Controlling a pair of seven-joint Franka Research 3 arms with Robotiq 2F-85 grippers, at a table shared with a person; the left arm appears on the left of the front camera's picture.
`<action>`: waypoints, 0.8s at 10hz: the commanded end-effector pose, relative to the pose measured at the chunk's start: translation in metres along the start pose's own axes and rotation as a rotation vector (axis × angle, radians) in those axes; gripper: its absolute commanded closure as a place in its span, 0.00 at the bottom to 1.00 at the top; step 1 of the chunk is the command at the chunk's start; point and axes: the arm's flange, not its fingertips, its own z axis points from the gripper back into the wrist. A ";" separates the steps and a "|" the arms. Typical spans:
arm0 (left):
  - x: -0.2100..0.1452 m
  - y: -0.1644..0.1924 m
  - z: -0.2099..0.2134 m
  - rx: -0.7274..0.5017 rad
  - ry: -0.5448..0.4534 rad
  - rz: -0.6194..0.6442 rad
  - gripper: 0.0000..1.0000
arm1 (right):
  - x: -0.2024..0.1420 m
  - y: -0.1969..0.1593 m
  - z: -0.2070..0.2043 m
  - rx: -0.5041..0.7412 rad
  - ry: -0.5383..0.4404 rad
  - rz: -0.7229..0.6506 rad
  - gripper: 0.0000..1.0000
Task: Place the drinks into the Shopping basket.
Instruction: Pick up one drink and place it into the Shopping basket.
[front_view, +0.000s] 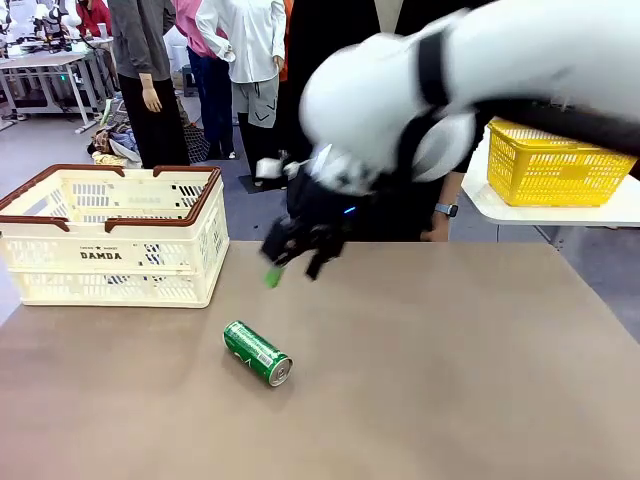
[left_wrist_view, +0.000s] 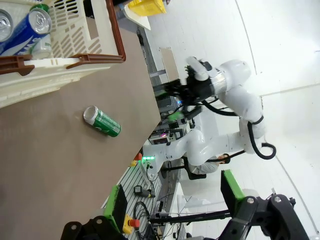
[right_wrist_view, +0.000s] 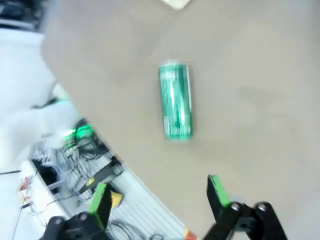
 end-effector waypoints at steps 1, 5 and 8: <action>-0.002 -0.002 0.001 0.004 0.012 -0.006 0.00 | -0.100 -0.073 0.080 0.233 0.032 -0.004 0.00; -0.002 -0.002 0.001 0.004 0.012 -0.006 0.00 | -0.304 -0.220 0.172 0.616 -0.327 -0.248 0.00; -0.002 -0.002 0.001 0.004 0.012 -0.006 0.00 | -0.416 -0.263 0.189 0.704 -0.639 -0.697 0.00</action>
